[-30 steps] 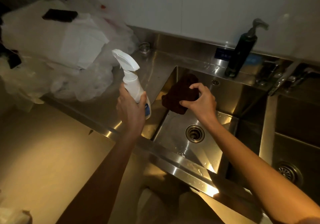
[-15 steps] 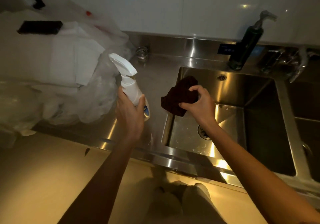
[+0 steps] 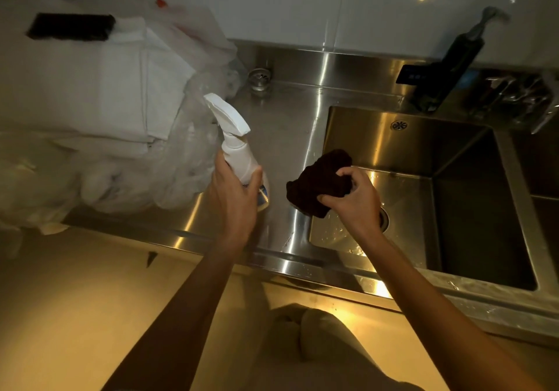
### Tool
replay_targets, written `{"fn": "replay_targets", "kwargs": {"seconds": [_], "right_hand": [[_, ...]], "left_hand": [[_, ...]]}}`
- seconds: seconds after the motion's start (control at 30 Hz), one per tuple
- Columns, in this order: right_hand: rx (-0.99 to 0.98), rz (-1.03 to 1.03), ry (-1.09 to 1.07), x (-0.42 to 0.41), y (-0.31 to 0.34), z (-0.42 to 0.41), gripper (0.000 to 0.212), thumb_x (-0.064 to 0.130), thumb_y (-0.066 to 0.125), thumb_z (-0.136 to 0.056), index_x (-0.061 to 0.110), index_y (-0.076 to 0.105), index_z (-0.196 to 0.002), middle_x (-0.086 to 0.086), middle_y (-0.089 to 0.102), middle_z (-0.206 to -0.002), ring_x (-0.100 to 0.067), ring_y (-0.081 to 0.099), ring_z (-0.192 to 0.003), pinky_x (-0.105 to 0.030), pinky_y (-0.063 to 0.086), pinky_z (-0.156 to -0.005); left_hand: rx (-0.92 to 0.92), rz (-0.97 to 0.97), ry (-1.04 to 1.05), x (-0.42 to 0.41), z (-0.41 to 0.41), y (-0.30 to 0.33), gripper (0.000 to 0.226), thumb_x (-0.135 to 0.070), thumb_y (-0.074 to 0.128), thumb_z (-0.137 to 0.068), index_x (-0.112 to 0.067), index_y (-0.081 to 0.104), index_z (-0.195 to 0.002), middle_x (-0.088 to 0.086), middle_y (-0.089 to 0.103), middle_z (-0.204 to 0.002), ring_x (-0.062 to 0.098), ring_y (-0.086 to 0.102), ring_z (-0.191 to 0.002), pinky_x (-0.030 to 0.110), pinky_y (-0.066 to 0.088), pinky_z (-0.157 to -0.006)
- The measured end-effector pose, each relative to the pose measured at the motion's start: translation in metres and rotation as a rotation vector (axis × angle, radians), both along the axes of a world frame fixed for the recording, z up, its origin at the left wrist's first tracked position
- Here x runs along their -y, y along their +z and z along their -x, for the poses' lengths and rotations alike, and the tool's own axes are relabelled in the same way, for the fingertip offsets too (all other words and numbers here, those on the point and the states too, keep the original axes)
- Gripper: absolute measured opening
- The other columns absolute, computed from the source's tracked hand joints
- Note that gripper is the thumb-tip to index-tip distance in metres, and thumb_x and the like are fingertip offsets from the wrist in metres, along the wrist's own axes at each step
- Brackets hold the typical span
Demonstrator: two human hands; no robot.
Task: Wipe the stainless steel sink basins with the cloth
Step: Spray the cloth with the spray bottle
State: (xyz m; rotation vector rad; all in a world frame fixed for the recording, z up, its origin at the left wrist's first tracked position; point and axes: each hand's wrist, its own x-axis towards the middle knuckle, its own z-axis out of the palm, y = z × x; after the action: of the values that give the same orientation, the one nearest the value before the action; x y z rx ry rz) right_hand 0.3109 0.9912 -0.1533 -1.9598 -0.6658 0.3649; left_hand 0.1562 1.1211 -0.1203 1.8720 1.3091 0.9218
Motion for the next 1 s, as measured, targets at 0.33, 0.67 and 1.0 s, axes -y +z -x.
{"fn": "replay_targets", "kwargs": {"seconds": [0.33,0.67,1.0], "right_hand": [[-0.036,0.052,-0.011,0.010,-0.011,0.006,0.056,0.021,0.085,-0.064,0.044,0.049,-0.100,0.013,0.052,-0.112,-0.010,0.052,-0.107,-0.018,0.050,-0.071],[-0.017,0.057,0.009,0.006,-0.007,0.003,0.056,0.025,0.085,-0.063,0.047,0.047,-0.099,0.014,0.052,-0.112,-0.010,0.053,-0.105,-0.020,0.052,-0.072],[-0.018,0.080,0.043,0.003,-0.007,0.002,0.056,0.025,0.085,-0.063,0.046,0.048,-0.099,0.013,0.053,-0.112,-0.010,0.055,-0.104,-0.016,0.049,-0.069]], "left_hand": [[-0.040,0.069,-0.065,0.001,-0.001,-0.006,0.066,-0.034,0.067,-0.089,-0.016,0.031,-0.142,0.006,0.051,-0.136,0.023,0.052,-0.122,0.048,0.046,-0.102],[-0.051,0.094,-0.073,0.002,0.000,-0.015,0.071,-0.034,0.067,-0.088,-0.017,0.028,-0.145,0.006,0.049,-0.138,0.024,0.051,-0.124,0.047,0.045,-0.103],[-0.056,0.067,-0.076,0.000,-0.003,-0.016,0.069,-0.032,0.066,-0.089,-0.016,0.028,-0.144,0.008,0.050,-0.136,0.024,0.053,-0.122,0.046,0.047,-0.101]]}}
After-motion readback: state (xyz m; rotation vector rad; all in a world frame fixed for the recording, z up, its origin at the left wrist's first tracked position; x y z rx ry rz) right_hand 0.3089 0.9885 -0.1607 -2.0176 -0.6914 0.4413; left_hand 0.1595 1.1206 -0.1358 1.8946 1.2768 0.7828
